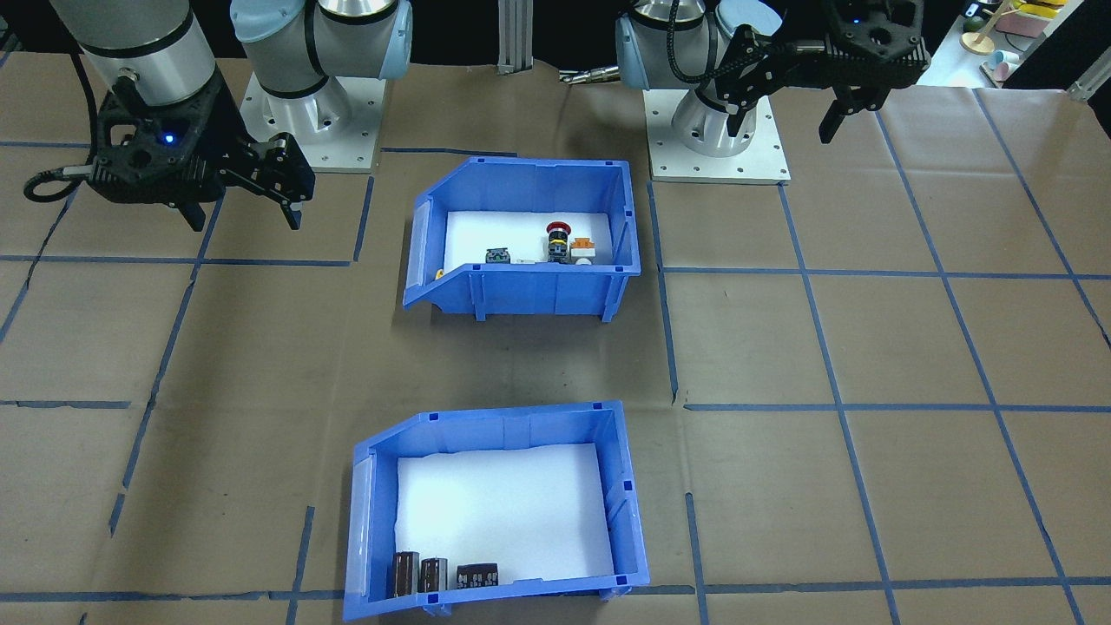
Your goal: Place button box in front
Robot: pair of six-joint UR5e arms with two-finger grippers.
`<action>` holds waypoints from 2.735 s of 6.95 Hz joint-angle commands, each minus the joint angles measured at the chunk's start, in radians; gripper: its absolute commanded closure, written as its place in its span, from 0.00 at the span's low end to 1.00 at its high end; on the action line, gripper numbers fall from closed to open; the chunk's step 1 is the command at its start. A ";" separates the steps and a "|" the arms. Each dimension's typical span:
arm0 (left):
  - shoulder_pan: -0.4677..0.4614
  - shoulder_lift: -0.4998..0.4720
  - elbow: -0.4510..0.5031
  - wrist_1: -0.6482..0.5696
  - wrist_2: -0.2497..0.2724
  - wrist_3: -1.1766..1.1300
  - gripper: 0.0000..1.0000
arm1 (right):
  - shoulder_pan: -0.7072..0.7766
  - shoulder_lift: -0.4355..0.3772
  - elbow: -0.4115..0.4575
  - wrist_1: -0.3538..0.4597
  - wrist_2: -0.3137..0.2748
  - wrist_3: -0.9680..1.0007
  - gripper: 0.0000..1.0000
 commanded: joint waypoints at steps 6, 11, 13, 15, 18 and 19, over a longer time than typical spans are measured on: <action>0.004 0.066 -0.068 -0.050 0.005 -0.334 0.00 | 0.063 0.295 -0.257 -0.005 0.005 -0.736 0.00; -0.010 0.355 -0.391 -0.067 -0.117 -1.232 0.01 | 0.302 0.492 -0.427 -0.010 -0.004 -1.060 0.00; -0.059 0.387 -0.474 -0.062 -0.135 -1.467 0.01 | 0.399 0.562 -0.478 -0.034 -0.008 -1.057 0.00; -0.209 0.378 -0.563 0.070 -0.144 -1.699 0.01 | 0.427 0.624 -0.477 -0.140 -0.008 -1.052 0.00; -0.292 0.361 -0.672 0.255 -0.156 -1.832 0.01 | 0.445 0.651 -0.417 -0.181 -0.008 -1.049 0.00; -0.318 0.317 -0.688 0.319 -0.160 -1.862 0.01 | 0.447 0.653 -0.373 -0.267 -0.010 -1.047 0.00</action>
